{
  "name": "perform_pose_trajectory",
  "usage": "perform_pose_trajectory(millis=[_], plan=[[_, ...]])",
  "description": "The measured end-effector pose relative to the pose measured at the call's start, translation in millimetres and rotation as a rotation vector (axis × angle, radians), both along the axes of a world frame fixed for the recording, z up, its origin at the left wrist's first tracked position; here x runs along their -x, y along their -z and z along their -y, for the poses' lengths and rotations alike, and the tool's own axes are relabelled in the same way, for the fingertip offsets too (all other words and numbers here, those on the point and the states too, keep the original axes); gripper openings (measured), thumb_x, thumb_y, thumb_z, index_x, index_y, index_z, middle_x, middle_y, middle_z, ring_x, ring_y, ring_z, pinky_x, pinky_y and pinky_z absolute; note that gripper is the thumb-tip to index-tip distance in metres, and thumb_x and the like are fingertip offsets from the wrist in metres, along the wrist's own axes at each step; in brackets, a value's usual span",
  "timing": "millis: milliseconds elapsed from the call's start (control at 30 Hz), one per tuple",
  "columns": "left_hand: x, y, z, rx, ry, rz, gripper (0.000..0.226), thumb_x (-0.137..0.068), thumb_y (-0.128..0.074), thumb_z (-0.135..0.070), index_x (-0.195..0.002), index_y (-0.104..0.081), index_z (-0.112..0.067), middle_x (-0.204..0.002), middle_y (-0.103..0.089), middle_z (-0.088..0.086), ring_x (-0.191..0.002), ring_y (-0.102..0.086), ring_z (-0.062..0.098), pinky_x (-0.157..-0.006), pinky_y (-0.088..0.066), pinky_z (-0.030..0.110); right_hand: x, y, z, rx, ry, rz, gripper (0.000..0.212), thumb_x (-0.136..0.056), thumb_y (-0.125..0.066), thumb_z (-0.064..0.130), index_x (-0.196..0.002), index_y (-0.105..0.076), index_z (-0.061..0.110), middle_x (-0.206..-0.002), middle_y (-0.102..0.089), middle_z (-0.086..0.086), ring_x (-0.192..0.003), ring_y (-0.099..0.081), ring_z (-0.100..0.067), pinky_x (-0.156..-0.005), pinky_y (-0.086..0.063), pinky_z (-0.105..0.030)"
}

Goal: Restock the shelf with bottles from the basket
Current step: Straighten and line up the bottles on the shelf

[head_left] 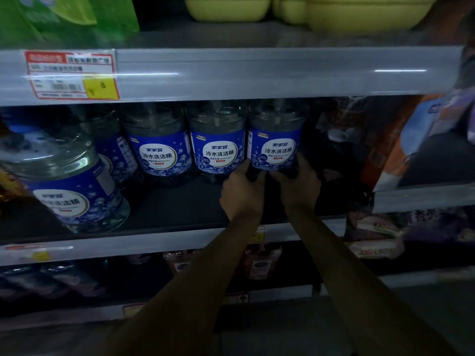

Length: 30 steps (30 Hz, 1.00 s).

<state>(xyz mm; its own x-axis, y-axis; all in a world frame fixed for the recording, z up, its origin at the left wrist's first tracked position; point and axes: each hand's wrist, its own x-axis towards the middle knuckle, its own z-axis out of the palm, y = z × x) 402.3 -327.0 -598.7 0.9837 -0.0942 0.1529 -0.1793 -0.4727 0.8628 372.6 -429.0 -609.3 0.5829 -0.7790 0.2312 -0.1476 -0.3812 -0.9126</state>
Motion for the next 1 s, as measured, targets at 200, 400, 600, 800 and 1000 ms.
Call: perform_pose_trajectory(millis=[200,400,600,800,1000], plan=[[0.1,-1.7,-4.9,-0.015,0.062,-0.015,0.055,-0.093,-0.072,-0.039,-0.144,-0.055,-0.032,-0.131,-0.068,0.001,-0.12,-0.064,0.026,-0.095,-0.056,0.042,-1.3,-0.9,-1.9,0.019,0.022,-0.031,0.076,-0.079,-0.085,0.026,-0.147,-0.052,0.022,-0.14,-0.064,-0.003,-0.128,-0.06,-0.021,-0.097,-0.042,-0.023],[5.5,-11.8,-49.3,-0.029,0.13,0.003,0.04,-0.095,-0.071,-0.036,-0.134,-0.064,-0.032,-0.121,-0.072,0.001,-0.113,-0.067,0.024,-0.091,-0.058,0.042,14.6,-4.3,-27.3,0.076,0.076,-0.062,0.057,-0.08,-0.085,0.023,-0.127,-0.054,0.013,-0.125,-0.065,-0.011,-0.114,-0.063,-0.028,-0.085,-0.044,-0.026],[10.3,-32.8,-143.6,-0.026,0.029,0.12,0.04,-0.088,-0.069,-0.053,-0.123,-0.068,-0.035,-0.116,-0.075,-0.005,-0.109,-0.069,0.018,-0.088,-0.059,0.042,17.2,-20.1,-93.2,0.244,-0.126,-0.09,0.046,-0.078,-0.076,0.043,-0.113,-0.061,0.017,-0.114,-0.065,-0.004,-0.11,-0.063,-0.023,-0.086,-0.048,-0.027],[22.3,-47.5,-246.5,0.01,-0.118,0.224,0.04,-0.088,-0.07,-0.054,-0.122,-0.068,-0.032,-0.114,-0.074,-0.01,-0.103,-0.07,0.012,-0.084,-0.06,0.041,14.2,-44.9,-192.4,0.206,-0.439,-0.135,0.047,-0.086,-0.081,0.029,-0.125,-0.058,0.019,-0.116,-0.062,0.0,-0.101,-0.059,-0.015,-0.084,-0.048,-0.028],[24.0,-38.5,-319.9,-0.054,-0.263,0.282,0.039,-0.091,-0.071,-0.05,-0.122,-0.052,-0.036,-0.119,-0.068,-0.01,-0.105,-0.067,0.013,-0.08,-0.059,0.043,-7.5,-57.7,-265.2,0.085,-0.591,-0.242,0.068,-0.084,-0.083,0.032,-0.14,-0.048,0.017,-0.135,-0.058,-0.009,-0.12,-0.06,-0.026,-0.097,-0.053,-0.043]])
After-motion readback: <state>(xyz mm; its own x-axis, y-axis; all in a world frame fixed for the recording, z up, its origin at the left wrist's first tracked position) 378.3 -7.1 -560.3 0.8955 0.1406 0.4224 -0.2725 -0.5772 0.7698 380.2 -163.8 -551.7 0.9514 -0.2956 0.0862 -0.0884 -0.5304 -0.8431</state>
